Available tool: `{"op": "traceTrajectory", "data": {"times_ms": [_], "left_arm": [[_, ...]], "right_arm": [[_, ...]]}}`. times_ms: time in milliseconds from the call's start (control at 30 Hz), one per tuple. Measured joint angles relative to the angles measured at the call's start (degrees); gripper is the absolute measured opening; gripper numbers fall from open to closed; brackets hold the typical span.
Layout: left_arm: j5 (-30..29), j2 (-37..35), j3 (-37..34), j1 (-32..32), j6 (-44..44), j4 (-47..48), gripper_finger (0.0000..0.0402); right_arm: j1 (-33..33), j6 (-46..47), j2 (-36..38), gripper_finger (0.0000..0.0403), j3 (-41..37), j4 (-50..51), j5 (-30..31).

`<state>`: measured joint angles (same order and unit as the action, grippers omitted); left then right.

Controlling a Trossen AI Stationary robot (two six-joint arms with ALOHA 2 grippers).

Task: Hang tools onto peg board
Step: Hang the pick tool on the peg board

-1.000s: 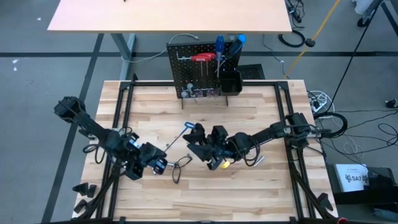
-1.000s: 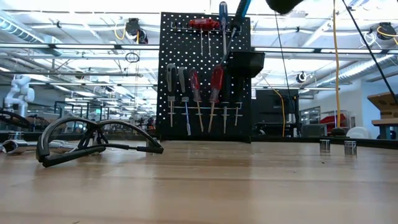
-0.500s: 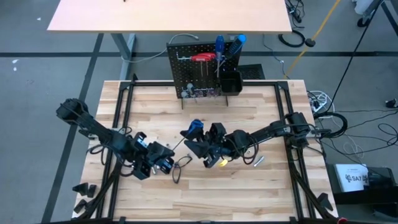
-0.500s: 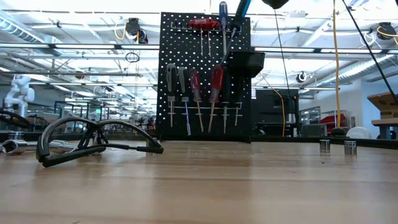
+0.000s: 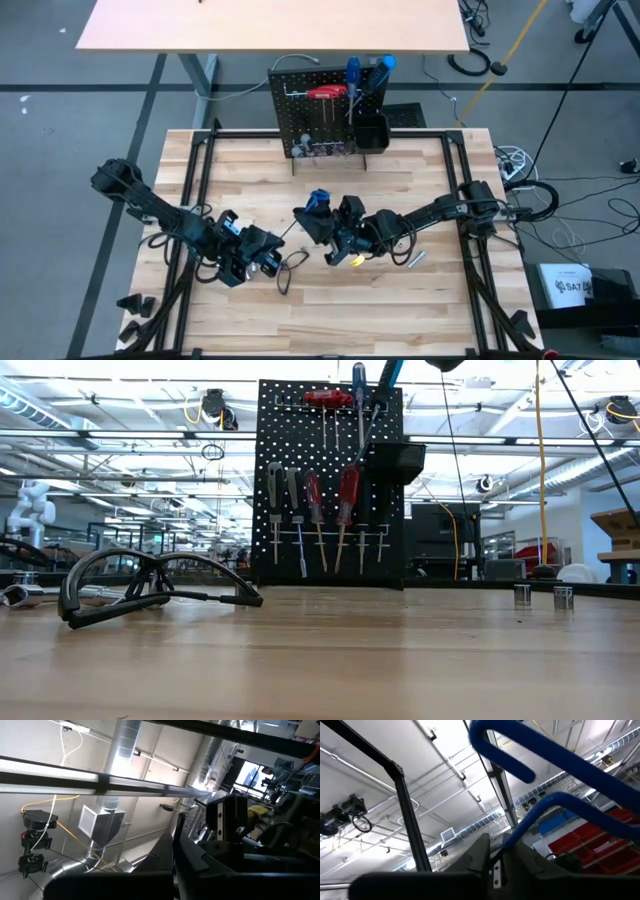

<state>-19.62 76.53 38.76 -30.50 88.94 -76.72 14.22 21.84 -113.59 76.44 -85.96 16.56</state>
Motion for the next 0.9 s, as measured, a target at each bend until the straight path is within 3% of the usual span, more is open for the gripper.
{"op": "traceTrajectory", "data": {"times_ms": [133,333,433,633,767,900], "left_arm": [[-0.9,-0.1,0.0,0.8,0.0,0.5,0.0],[-3.2,-0.1,0.0,1.9,-0.8,2.1,0.0025],[-8.4,-0.1,0.0,1.9,-5.0,2.5,0.0053],[-26.7,-1.7,-0.1,1.5,-10.5,2.4,0.0108],[-35.7,-4.4,-4.1,0.8,-10.7,2.5,0.0121],[-38.0,-9.9,-11.5,-1.0,-18.8,2.4,0.0122]], "right_arm": [[0.1,-0.4,0.1,0.0011,0.0,-1.1,-0.2],[0.5,-4.3,0.1,0.0002,0.0,-2.5,-0.1],[0.4,-6.4,0.1,0.0002,0.0,-1.9,0.1],[0.4,-13.1,3.5,0.0001,0.0,2.4,-0.5],[0.4,-18.5,7.2,0.0001,0.0,12.1,1.4],[0.4,-23.7,14.1,0.0001,0.1,28.4,7.2]]}}
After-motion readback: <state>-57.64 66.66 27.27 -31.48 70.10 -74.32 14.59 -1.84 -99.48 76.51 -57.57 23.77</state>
